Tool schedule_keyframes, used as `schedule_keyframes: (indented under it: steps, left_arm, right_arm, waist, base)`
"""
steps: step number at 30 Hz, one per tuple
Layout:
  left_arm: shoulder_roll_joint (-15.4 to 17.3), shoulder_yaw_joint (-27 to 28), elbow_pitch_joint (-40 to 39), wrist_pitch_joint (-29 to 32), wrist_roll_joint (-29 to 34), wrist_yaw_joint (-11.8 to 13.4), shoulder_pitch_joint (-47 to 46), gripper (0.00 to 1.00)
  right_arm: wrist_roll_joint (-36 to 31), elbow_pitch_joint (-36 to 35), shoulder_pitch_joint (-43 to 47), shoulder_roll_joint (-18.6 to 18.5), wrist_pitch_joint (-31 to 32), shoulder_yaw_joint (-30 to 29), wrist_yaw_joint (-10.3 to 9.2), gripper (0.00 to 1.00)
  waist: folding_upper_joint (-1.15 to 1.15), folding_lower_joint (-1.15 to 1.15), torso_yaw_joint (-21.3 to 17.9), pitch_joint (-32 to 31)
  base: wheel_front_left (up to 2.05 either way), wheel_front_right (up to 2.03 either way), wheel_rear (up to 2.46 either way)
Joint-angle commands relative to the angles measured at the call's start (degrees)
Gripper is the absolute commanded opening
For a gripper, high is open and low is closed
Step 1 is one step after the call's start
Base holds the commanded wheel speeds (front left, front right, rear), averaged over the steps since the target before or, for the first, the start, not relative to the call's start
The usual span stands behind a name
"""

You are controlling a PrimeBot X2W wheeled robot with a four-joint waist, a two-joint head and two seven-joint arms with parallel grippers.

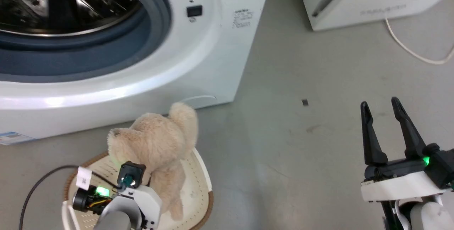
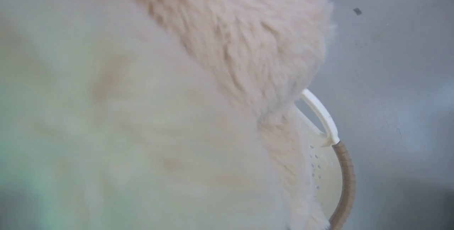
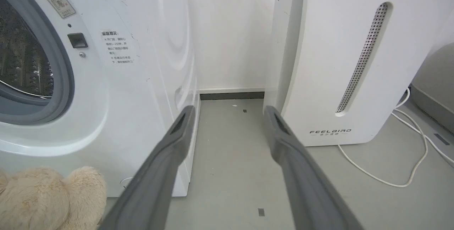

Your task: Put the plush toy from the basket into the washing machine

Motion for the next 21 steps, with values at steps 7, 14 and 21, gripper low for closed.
schedule_keyframes:
  steps: [7, 14, 21]
  left_arm:
    - [-0.4, 2.8, -18.5, -0.3, 1.0, 3.4, 9.7, 0.00]
    - [-0.8, 6.6, -34.5, -0.3, 2.5, 5.8, 15.9, 0.00]
    - [0.4, 10.1, -47.0, -0.3, 4.7, 6.6, 16.9, 0.00]
  right_arm:
    - [-1.4, 0.6, 2.8, 0.0, -0.2, -0.6, -0.05, 1.00]
    - [-2.1, 0.8, 4.7, 0.0, -0.2, -0.9, -0.05, 1.00]
    - [-2.3, 0.3, 5.0, 0.0, -0.2, -0.4, -0.05, 1.00]
  waist:
    - [0.00, 0.00, 4.0, -6.7]
    - [0.00, 0.00, 5.4, -9.7]
    - [0.00, 0.00, 5.2, -9.5]
  base:
    - [0.00, 0.00, 0.00]
    - [0.00, 0.00, 0.00]
    - [0.00, 0.00, 0.00]
